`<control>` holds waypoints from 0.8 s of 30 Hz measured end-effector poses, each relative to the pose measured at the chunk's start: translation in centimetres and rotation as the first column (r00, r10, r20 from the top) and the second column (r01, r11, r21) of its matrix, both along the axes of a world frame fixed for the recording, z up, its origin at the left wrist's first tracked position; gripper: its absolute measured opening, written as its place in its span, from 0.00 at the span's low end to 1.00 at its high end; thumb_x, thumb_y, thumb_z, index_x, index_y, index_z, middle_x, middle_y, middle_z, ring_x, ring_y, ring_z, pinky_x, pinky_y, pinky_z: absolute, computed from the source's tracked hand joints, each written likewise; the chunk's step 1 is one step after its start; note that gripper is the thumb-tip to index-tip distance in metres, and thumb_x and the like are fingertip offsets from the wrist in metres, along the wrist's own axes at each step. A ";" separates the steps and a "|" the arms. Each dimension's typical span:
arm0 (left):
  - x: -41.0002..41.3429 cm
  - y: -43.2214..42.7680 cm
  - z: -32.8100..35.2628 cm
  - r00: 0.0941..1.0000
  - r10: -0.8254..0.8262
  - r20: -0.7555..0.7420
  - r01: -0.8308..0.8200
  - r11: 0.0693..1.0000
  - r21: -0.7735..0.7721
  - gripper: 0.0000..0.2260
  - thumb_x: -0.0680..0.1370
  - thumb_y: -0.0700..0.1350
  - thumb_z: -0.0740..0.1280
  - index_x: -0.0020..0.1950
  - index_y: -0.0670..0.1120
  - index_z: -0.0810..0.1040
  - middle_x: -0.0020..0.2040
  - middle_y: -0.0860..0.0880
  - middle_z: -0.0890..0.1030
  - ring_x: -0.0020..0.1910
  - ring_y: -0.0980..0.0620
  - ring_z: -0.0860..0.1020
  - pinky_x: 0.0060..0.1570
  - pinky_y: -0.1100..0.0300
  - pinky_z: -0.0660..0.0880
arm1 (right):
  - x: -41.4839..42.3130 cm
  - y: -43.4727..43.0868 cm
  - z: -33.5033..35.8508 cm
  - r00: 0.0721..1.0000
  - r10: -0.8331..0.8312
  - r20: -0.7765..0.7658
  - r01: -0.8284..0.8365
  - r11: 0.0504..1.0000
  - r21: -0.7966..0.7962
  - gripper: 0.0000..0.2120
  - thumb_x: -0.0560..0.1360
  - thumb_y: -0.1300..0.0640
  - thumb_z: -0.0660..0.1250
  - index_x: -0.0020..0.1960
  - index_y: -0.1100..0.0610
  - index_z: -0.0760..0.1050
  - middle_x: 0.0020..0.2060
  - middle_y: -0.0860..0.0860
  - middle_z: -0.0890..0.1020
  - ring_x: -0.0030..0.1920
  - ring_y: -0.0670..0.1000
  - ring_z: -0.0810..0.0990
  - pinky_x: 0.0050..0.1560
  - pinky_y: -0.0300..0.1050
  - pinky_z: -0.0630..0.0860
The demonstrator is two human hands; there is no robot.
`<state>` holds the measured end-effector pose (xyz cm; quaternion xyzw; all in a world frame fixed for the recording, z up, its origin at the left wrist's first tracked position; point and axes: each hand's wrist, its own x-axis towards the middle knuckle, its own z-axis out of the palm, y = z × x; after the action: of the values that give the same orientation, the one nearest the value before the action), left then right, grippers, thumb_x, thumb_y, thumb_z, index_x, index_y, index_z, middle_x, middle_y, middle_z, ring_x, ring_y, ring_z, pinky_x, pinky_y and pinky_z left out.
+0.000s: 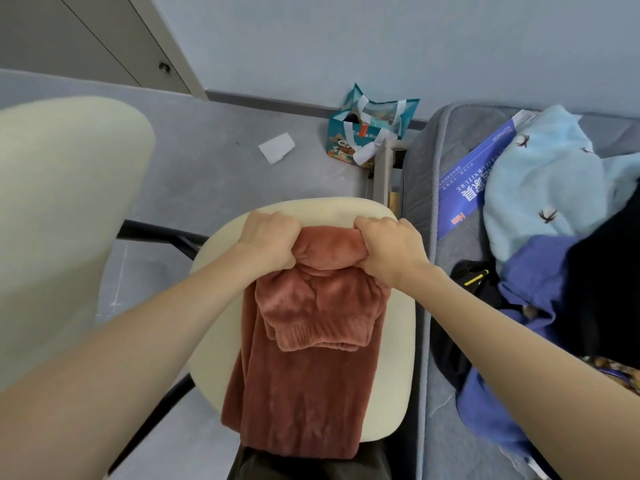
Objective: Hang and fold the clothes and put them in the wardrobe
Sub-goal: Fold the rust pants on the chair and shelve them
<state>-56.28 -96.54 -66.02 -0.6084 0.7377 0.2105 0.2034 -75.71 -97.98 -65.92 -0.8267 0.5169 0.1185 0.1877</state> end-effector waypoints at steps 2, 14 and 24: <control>0.2 -1.3 1.6 0.999 0.018 -0.027 -0.021 0.993 -0.114 0.07 0.69 0.42 0.67 0.45 0.47 0.73 0.47 0.46 0.80 0.49 0.42 0.78 0.44 0.56 0.61 | 0.3 -1.3 1.8 1.000 -0.027 0.015 0.029 0.994 -0.109 0.10 0.70 0.58 0.66 0.50 0.55 0.70 0.46 0.51 0.78 0.49 0.56 0.76 0.44 0.46 0.61; -0.1 0.7 4.1 0.988 -0.054 -0.143 -0.063 0.706 -0.705 0.15 0.69 0.45 0.74 0.53 0.42 0.79 0.37 0.47 0.82 0.36 0.44 0.77 0.43 0.53 0.67 | -0.2 0.4 6.1 0.991 0.018 0.131 0.059 0.828 -0.557 0.14 0.60 0.72 0.65 0.43 0.61 0.73 0.41 0.57 0.76 0.39 0.60 0.73 0.34 0.50 0.65; 1.0 11.6 2.3 0.982 -0.104 -0.158 -0.015 0.791 -0.612 0.24 0.57 0.30 0.72 0.52 0.41 0.78 0.40 0.46 0.76 0.39 0.44 0.75 0.49 0.51 0.63 | -1.5 11.8 1.7 0.945 0.181 0.271 -0.013 0.852 -0.524 0.11 0.65 0.70 0.69 0.44 0.58 0.74 0.42 0.54 0.76 0.38 0.57 0.72 0.49 0.49 0.69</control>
<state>-55.29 -84.90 -63.76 -0.6017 0.7957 0.0116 -0.0677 -77.23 -86.14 -64.21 -0.8800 0.4508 -0.1462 0.0324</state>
